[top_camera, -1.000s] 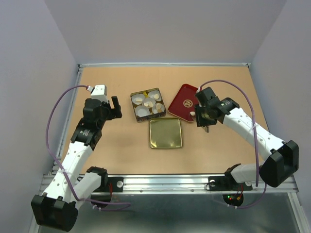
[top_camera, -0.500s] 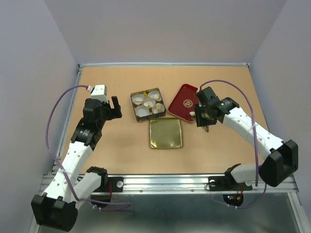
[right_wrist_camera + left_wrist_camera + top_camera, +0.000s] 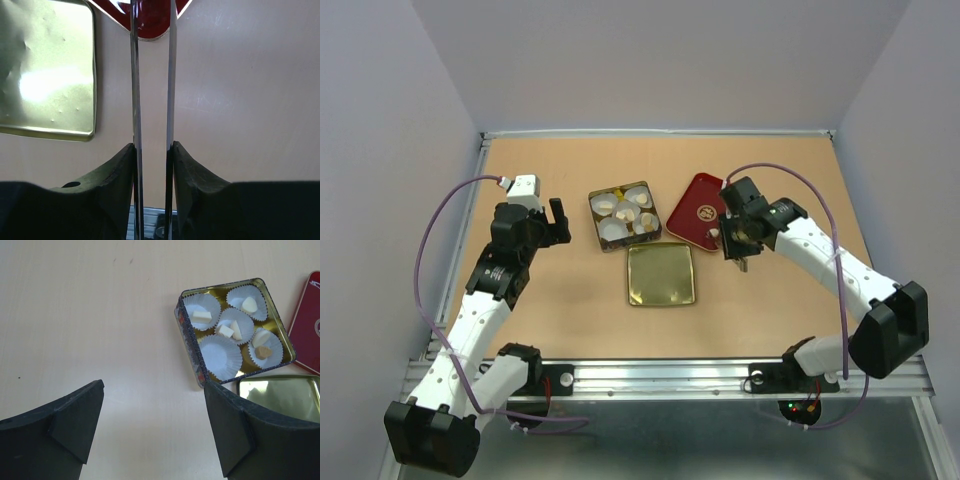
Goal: Pack the chocolate
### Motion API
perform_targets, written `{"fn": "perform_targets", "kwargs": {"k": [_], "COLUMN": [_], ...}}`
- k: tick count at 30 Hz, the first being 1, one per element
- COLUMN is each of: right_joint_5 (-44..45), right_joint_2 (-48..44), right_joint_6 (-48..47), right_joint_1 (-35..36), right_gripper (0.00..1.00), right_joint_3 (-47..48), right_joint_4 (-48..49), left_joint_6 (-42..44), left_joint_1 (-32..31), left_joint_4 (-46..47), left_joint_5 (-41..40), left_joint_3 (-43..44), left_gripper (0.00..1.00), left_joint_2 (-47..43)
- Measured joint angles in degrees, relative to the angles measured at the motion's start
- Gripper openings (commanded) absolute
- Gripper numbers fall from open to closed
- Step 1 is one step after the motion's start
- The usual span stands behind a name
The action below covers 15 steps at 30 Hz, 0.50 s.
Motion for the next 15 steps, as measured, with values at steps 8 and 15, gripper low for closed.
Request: {"fn": "perform_targets", "kwargs": {"k": [8, 15], "right_joint_5": [-1.53, -4.57], "right_joint_2": [2.10, 3.54], "right_joint_6": [-0.90, -1.46], "right_joint_1": [0.00, 0.00], "right_gripper": [0.34, 0.33], "right_joint_3": [10.08, 17.25], "right_joint_4": [-1.46, -1.70], "left_joint_6": [0.17, 0.39], "left_joint_1": [0.00, 0.00], "left_joint_4": [-0.02, -0.02], "left_joint_5": [-0.20, -0.20], "left_joint_3": [0.00, 0.00], "left_gripper": [0.93, 0.93], "left_joint_2": [0.00, 0.00]}}
